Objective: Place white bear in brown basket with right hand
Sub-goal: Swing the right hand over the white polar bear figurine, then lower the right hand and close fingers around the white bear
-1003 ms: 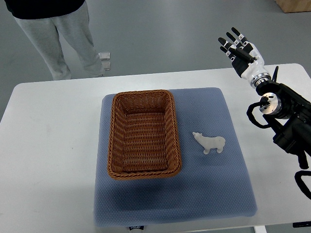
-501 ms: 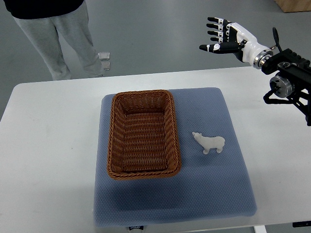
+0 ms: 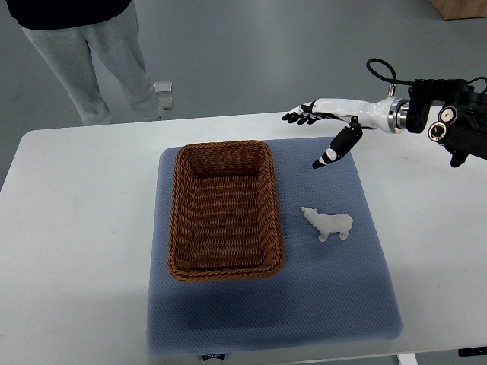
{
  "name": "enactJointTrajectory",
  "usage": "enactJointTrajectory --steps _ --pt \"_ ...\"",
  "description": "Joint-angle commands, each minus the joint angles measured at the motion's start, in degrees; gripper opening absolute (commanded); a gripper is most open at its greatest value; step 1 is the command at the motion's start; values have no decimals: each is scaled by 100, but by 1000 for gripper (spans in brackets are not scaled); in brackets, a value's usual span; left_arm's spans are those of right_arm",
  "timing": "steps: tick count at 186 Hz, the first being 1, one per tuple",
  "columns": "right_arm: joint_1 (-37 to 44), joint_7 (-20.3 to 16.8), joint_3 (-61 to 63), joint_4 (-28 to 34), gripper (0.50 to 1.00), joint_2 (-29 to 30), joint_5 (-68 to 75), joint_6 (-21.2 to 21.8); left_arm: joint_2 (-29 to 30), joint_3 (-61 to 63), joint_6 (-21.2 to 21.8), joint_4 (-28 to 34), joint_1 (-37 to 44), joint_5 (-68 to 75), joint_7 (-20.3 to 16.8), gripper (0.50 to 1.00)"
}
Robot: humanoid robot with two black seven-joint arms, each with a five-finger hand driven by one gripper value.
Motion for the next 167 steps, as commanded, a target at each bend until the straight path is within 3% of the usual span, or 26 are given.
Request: enactJointTrajectory --steps 1,16,56,95,167 --pt "211 -17 -254 313 924 -210 -131 194 0 0 -2 0 0 0 -4 1000" --pt "317 -184 -386 515 921 -369 -131 326 0 0 -2 0 0 0 -4 1000" --pt "343 -1045 -501 1007 909 -694 -113 318 0 0 -2 0 0 0 -4 1000" --pt "290 -1072 -615 1675 907 -1028 -122 353 0 0 -2 0 0 0 -4 1000" --pt "-149 -1063 -589 1728 901 -782 -140 124 0 0 7 0 0 0 -4 1000"
